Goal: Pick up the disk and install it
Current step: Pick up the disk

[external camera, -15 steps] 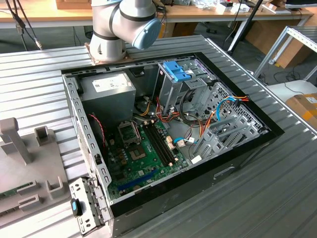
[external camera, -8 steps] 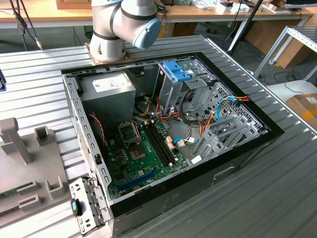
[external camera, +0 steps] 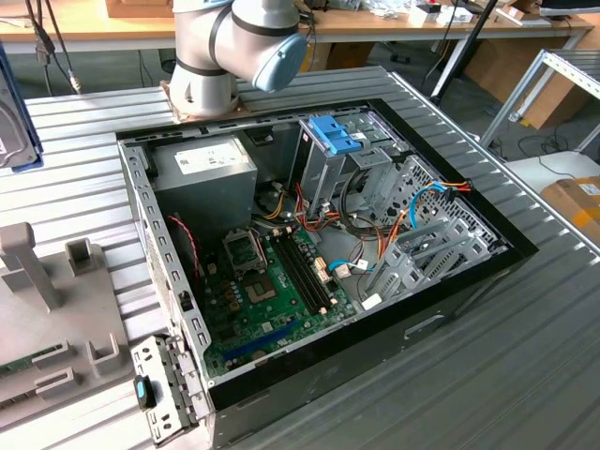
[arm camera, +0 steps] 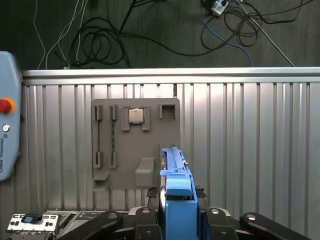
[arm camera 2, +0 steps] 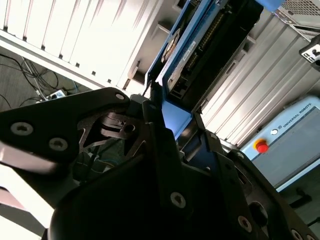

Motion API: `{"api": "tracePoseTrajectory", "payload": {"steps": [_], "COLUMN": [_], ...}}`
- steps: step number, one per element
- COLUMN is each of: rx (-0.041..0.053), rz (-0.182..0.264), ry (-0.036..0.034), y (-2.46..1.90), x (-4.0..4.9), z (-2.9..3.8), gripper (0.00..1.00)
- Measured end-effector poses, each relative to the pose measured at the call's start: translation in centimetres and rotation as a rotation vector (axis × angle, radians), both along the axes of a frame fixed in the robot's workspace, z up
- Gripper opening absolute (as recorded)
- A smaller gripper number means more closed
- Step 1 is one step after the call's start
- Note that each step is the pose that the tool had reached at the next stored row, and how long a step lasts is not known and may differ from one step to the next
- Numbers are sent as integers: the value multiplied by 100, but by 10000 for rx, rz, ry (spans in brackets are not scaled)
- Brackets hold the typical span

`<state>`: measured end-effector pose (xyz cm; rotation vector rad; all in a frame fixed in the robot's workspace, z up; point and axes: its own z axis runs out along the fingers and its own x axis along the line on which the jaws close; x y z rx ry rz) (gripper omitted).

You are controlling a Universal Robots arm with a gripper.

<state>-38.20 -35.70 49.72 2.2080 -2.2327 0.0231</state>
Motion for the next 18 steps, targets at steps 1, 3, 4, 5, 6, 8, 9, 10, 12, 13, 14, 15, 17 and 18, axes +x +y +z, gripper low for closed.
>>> {"api": "tracePoseTrajectory", "payload": {"steps": [1,3,4,5,6,8,9,10,12,13,14,15,17,18], "rx": [0,0,0,0,0,-1,0,0,1,0,0,-1,0,0], "rz": [0,0,0,0,0,-1,0,1,-1,-1,0,0,0,1], "ry": [1,1,0,1,0,1,0,0,0,0,1,1,0,0], "y": [0,0,0,0,0,0,0,0,1,1,2,5,21,28], "x": [38,143,182,207,235,362,409,521,635,688,743,807,881,905], "z": [0,0,0,0,0,0,0,0,0,0,0,0,0,0], "gripper": [37,37,37,37,37,37,37,37,37,37,37,37,37,37]}}
